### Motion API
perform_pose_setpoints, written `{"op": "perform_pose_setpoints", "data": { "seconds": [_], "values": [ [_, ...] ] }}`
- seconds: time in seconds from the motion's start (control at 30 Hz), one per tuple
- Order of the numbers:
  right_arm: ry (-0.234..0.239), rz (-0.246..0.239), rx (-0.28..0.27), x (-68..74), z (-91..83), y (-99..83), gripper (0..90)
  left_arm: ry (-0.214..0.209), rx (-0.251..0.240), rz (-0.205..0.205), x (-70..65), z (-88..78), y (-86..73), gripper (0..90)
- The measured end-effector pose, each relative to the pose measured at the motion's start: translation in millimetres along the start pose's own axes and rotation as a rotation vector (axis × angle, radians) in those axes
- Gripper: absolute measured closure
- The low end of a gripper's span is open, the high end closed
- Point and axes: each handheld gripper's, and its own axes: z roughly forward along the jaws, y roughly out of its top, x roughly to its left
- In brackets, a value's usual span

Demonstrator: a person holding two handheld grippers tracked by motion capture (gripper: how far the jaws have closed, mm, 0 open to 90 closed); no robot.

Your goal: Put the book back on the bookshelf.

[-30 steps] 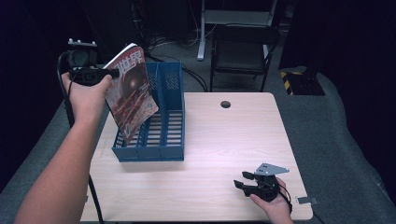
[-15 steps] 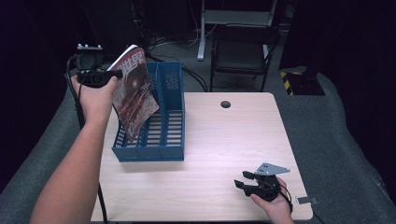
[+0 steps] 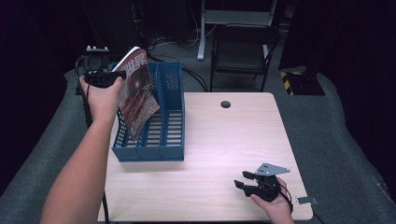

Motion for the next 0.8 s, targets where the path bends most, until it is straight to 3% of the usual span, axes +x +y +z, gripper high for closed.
{"op": "perform_pose_setpoints", "data": {
  "seconds": [0.2,0.8],
  "values": [
    [-0.005,0.001,0.000,0.4,-0.6,-0.1,46.3,-0.008,0.015,-0.016,-0.6,9.2,-4.1,84.0],
    [0.008,0.008,-0.003,0.5,-1.5,0.0,46.2,0.002,0.033,-0.013,-7.4,33.2,-13.6,84.0]
  ]
}}
